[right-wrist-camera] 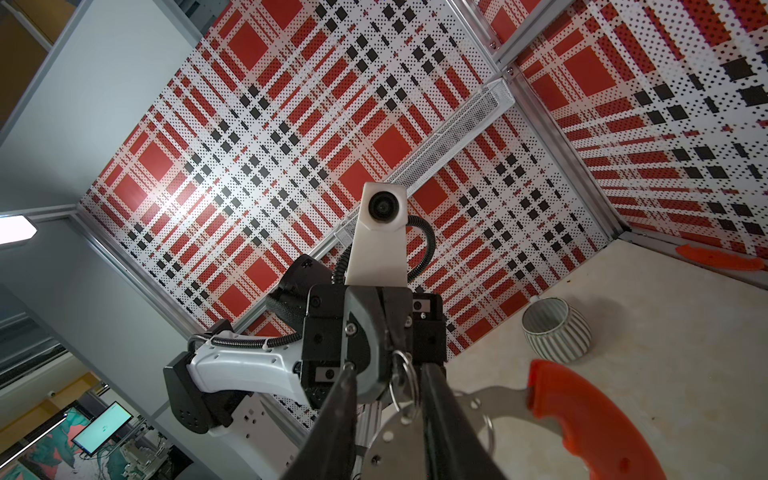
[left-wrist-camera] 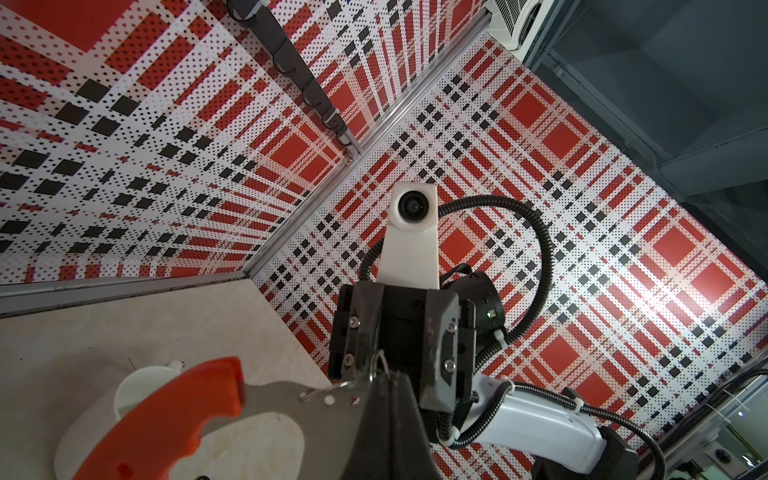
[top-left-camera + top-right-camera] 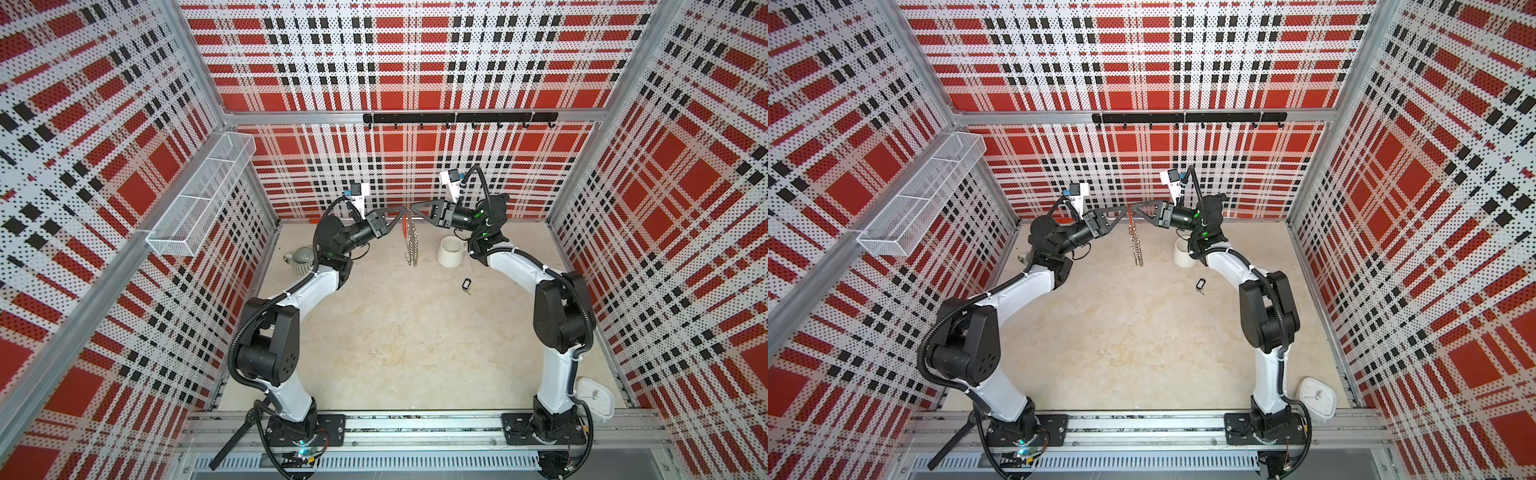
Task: Put the keys on the keyring
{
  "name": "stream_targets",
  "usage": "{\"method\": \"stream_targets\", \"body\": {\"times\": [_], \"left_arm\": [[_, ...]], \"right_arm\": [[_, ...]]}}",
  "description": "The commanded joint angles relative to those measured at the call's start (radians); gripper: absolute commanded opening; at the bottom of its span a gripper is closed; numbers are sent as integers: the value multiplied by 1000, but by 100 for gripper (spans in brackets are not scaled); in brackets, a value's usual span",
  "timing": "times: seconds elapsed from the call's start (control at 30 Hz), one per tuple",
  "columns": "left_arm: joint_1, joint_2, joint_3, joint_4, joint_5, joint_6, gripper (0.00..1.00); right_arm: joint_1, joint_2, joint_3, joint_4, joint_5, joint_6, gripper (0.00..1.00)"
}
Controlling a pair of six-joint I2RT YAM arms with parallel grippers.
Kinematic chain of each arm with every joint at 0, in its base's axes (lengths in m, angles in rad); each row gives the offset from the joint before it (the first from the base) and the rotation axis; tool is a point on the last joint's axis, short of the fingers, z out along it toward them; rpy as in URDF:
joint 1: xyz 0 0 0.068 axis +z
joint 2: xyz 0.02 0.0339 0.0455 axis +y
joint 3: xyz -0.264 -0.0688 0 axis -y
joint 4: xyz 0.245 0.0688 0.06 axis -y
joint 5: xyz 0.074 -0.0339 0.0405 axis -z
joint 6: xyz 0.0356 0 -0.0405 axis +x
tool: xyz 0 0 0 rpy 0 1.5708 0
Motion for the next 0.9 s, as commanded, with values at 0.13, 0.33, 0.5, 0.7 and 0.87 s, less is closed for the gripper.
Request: {"method": "stream_targets", "body": {"times": [0.13,0.33,0.5,0.7,0.87], "left_arm": [[-9,-33,34,25,-6,21,0],[-9,-36,30,25,-7,23,0],[-12,-38,28,25,-9,22,0],[-13,-40,27,22,-9,24,0],[-15,-44,24,20,-11,25,0]], "right_arm": [[10,2,33,40,-12,17,23],[13,4,43,43,-13,20,16],[18,6,49,43,-15,21,12],[22,5,49,43,-19,22,3],[26,0,44,43,-19,21,0]]}}
